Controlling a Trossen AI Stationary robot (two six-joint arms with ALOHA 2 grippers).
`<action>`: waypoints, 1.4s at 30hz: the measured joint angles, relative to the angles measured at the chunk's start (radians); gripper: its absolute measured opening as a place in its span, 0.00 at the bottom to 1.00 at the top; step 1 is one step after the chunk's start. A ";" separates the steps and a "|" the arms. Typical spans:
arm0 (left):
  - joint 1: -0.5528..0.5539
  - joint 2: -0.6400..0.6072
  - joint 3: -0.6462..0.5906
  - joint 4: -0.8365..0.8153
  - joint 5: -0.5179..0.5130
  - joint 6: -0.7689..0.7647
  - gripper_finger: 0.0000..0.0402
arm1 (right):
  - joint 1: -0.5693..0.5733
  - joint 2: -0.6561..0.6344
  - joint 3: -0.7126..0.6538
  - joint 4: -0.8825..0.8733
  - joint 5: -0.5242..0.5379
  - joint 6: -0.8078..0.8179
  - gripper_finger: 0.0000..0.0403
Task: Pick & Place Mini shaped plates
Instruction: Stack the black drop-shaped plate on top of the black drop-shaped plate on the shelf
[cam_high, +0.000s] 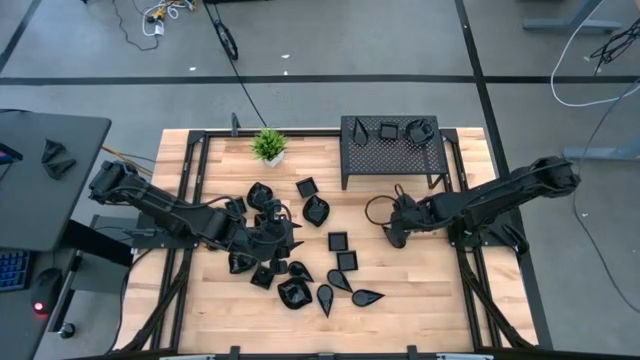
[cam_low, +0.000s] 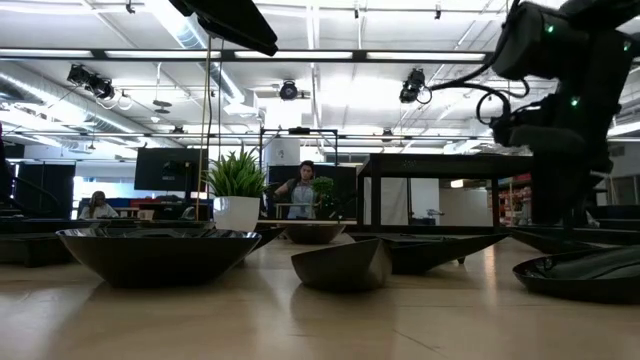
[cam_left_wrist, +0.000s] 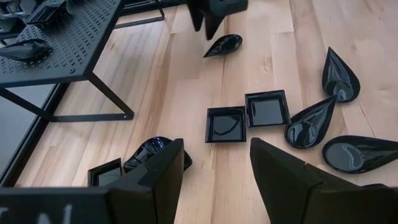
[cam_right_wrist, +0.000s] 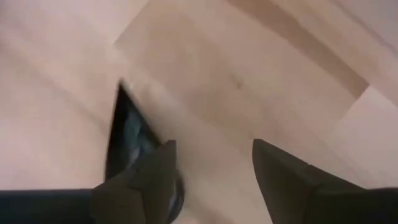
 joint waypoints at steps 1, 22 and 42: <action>0.000 0.000 0.000 0.000 0.000 0.000 0.48 | 0.009 -0.005 0.007 -0.004 -0.024 -0.010 0.53; 0.000 0.000 0.000 0.000 0.000 -0.011 0.48 | 0.336 -0.016 -0.044 0.139 0.025 -0.112 0.71; 0.000 0.000 0.000 0.000 0.000 -0.010 0.48 | 0.496 0.175 -0.044 0.097 0.224 0.154 0.78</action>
